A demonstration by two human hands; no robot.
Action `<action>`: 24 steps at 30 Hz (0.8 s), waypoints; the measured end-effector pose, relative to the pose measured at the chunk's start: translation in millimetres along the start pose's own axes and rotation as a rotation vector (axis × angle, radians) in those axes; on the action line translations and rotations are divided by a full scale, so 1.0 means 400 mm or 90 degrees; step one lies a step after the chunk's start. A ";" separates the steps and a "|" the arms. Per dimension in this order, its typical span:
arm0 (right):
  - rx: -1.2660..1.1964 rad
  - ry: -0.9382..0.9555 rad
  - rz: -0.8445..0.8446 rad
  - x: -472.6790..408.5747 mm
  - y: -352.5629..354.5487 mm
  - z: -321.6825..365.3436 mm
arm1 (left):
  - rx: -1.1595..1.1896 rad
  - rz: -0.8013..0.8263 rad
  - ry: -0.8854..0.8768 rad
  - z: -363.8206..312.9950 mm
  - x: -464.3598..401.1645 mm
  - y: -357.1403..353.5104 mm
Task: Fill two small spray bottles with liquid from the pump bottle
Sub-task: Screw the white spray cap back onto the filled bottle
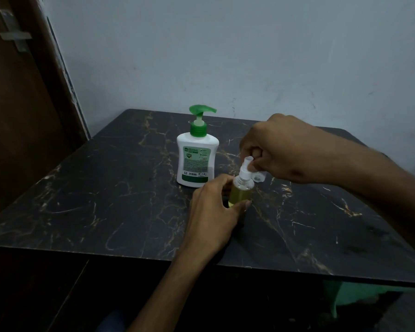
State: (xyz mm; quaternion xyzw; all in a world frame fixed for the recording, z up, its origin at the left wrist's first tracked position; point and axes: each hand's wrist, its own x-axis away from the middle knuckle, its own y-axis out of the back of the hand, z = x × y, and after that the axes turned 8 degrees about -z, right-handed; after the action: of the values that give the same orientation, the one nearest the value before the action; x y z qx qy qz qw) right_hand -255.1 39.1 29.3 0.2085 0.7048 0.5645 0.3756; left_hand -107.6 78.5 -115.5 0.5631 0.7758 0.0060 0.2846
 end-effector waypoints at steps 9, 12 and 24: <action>-0.057 0.007 -0.059 0.014 -0.012 -0.018 | 0.000 -0.003 0.000 0.000 0.000 0.002; -0.077 -0.004 -0.077 0.020 -0.019 -0.024 | 0.006 -0.001 0.000 0.000 0.000 0.002; -0.064 0.006 -0.030 0.032 -0.018 -0.013 | 0.009 0.008 0.008 -0.003 0.000 0.004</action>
State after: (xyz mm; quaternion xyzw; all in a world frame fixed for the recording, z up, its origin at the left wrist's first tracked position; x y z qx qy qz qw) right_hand -266.3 43.0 19.2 0.1698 0.6822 0.5912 0.3953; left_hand -106.8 79.6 -114.2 0.5700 0.7739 0.0060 0.2759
